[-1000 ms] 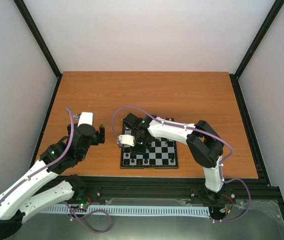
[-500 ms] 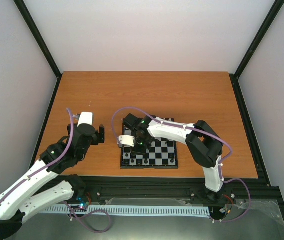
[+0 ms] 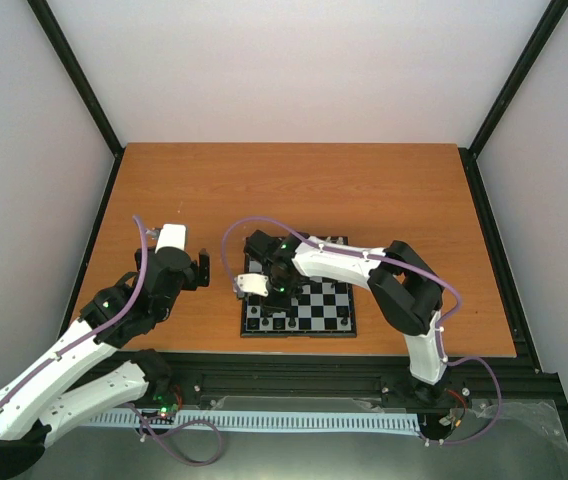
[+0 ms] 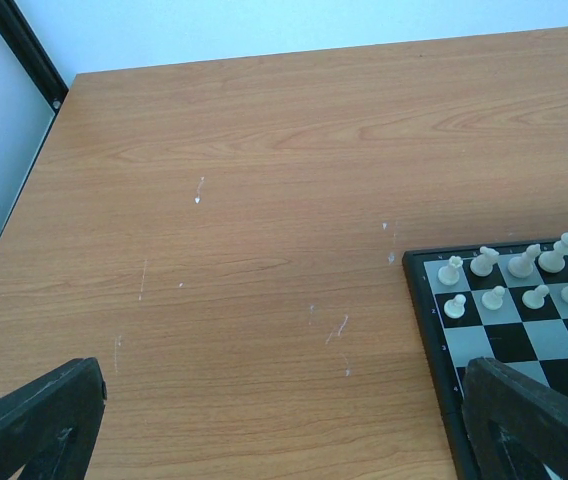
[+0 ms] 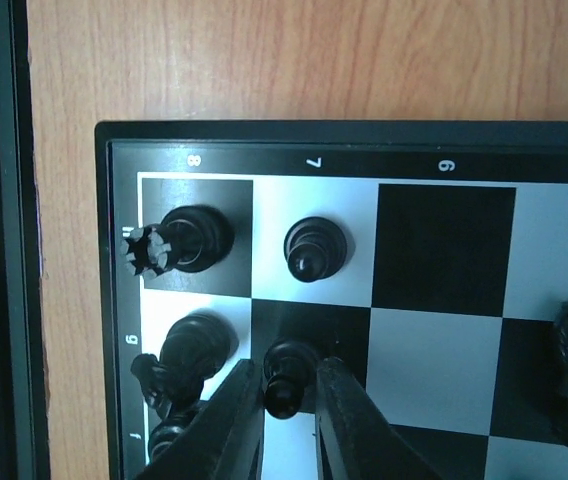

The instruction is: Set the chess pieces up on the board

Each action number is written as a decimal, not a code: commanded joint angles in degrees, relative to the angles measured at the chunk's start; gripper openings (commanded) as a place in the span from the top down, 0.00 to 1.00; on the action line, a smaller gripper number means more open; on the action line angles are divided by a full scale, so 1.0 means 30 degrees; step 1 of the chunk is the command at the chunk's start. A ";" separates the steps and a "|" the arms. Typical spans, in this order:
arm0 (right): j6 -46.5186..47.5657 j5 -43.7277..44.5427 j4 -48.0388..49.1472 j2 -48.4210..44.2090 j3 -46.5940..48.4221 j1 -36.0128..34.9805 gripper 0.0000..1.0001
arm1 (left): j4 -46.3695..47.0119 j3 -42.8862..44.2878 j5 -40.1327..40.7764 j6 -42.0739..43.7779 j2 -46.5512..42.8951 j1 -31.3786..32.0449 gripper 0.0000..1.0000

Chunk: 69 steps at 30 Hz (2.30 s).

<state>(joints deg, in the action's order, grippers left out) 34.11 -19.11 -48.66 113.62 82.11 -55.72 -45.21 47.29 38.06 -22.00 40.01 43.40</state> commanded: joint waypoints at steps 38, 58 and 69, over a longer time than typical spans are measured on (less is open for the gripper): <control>1.4489 0.5361 0.1211 -0.7436 -0.7248 0.6734 0.52 | 0.0964 -0.0017 -0.2269 0.1063 0.1026 -0.0205 0.00; 1.4242 0.6075 -0.0055 -0.4301 -0.5690 0.7382 0.59 | 0.1246 -0.0228 -0.2717 0.1334 0.0937 -0.0198 0.00; 1.3685 0.5514 -0.0514 -0.4382 -0.5777 0.7531 0.63 | 0.1326 -0.0289 -0.2818 0.1371 0.1002 -0.0198 0.00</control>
<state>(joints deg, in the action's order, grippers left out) 75.66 -2.02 -48.40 100.33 64.07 -33.50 -42.85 46.22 29.98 -19.16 43.13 43.38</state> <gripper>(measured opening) 0.377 0.998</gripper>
